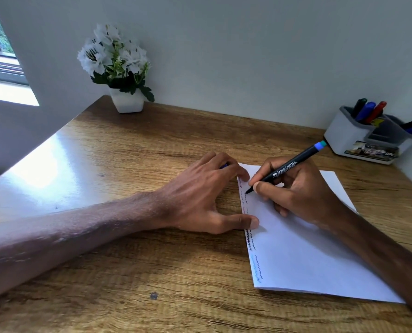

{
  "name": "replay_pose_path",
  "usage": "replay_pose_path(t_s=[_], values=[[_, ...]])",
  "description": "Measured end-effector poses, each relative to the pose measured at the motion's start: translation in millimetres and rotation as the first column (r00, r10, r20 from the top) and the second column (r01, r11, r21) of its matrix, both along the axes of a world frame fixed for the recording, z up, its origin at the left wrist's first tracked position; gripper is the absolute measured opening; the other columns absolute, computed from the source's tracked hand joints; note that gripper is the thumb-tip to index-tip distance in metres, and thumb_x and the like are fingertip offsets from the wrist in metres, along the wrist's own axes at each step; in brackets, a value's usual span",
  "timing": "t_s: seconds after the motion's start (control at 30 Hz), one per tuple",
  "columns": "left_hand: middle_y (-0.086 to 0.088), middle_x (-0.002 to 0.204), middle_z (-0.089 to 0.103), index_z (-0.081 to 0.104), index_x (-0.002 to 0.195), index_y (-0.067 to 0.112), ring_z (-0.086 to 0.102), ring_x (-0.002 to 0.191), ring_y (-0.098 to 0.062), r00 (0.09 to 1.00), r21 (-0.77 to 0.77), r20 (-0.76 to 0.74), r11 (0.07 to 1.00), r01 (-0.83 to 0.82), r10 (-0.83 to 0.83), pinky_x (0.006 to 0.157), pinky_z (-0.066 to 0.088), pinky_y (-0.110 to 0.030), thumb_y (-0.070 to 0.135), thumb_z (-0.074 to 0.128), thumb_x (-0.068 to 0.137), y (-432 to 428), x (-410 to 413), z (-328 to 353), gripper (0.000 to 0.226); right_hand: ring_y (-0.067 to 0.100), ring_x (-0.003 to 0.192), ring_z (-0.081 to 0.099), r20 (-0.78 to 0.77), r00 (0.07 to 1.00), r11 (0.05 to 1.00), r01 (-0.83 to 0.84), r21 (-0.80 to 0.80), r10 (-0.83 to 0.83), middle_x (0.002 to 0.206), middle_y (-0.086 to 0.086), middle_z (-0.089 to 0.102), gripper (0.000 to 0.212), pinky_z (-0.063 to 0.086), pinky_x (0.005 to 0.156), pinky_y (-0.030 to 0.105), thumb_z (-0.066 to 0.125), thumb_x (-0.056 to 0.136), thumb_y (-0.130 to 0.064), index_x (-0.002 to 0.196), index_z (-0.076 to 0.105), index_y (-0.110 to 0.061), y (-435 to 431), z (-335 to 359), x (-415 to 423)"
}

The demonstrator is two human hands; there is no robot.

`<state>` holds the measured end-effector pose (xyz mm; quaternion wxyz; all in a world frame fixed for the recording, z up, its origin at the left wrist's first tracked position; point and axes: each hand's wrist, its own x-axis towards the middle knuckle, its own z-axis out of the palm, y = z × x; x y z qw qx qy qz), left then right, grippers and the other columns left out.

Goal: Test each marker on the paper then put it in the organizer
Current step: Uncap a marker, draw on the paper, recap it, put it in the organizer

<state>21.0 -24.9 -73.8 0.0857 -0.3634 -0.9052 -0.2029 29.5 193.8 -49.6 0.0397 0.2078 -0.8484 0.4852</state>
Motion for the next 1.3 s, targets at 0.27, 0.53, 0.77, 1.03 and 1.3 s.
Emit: replay_pose_path(t_s=[0.27, 0.53, 0.77, 1.03, 1.3], values=[[0.008, 0.142, 0.047, 0.047, 0.142, 0.032, 0.041, 0.126, -0.008, 1.000, -0.006, 0.001, 1.000, 0.001, -0.001, 0.106, 0.043, -0.034, 0.087, 0.056, 0.075, 0, -1, 0, 0.087, 0.018, 0.033, 0.051, -0.014, 1.000, 1.000, 0.010, -0.002, -0.010, 0.064, 0.004, 0.068, 0.014, 0.041, 0.036, 0.023, 0.070, 0.085, 0.009, 0.079, 0.074, -0.003, 1, -1, -2], [0.008, 0.142, 0.047, 0.047, 0.141, 0.031, 0.041, 0.128, -0.008, 1.000, -0.007, 0.017, 1.000, -0.002, 0.002, 0.107, 0.043, -0.034, 0.087, 0.055, 0.074, -1, 0, 1, 0.088, 0.021, 0.040, 0.052, 0.018, 0.999, 0.992, 0.041, -0.115, -0.039, 0.060, 0.006, 0.064, 0.015, 0.045, 0.035, 0.029, 0.068, 0.089, 0.009, 0.081, 0.074, -0.002, 4, -4, -4], [0.010, 0.141, 0.048, 0.043, 0.140, 0.024, 0.045, 0.119, 0.002, 0.996, 0.216, 0.094, 0.976, -0.023, 0.003, 0.098, 0.038, -0.017, 0.069, 0.055, 0.085, -2, 5, 8, 0.073, 0.015, 0.046, 0.054, -0.058, 0.997, 0.982, 0.029, -0.188, -0.041, 0.063, 0.004, 0.064, 0.013, 0.046, 0.037, 0.033, 0.068, 0.088, 0.012, 0.086, 0.074, 0.001, 11, 1, -5], [0.007, 0.109, 0.065, 0.060, 0.121, 0.011, 0.060, 0.101, 0.002, 0.989, 0.541, 0.131, 0.830, -0.134, 0.075, 0.083, 0.042, -0.009, -0.006, 0.040, 0.100, -9, -5, 5, 0.034, 0.030, 0.053, 0.056, -0.118, 0.993, 0.970, -0.028, -0.240, -0.001, 0.076, 0.005, 0.070, 0.010, 0.048, 0.039, 0.034, 0.067, 0.092, 0.002, 0.098, 0.075, 0.004, 12, 1, -6], [-0.002, 0.113, 0.073, 0.054, 0.128, 0.007, 0.075, 0.102, -0.013, 0.969, 0.716, 0.247, 0.675, -0.178, -0.006, 0.092, 0.060, -0.034, 0.005, 0.050, 0.107, -6, -8, 5, 0.022, 0.032, 0.062, 0.061, -0.136, 0.988, 0.953, -0.112, -0.281, 0.076, 0.084, 0.016, 0.073, 0.022, 0.051, 0.044, 0.032, 0.052, 0.094, -0.001, 0.107, 0.068, 0.007, 15, 5, -5]])
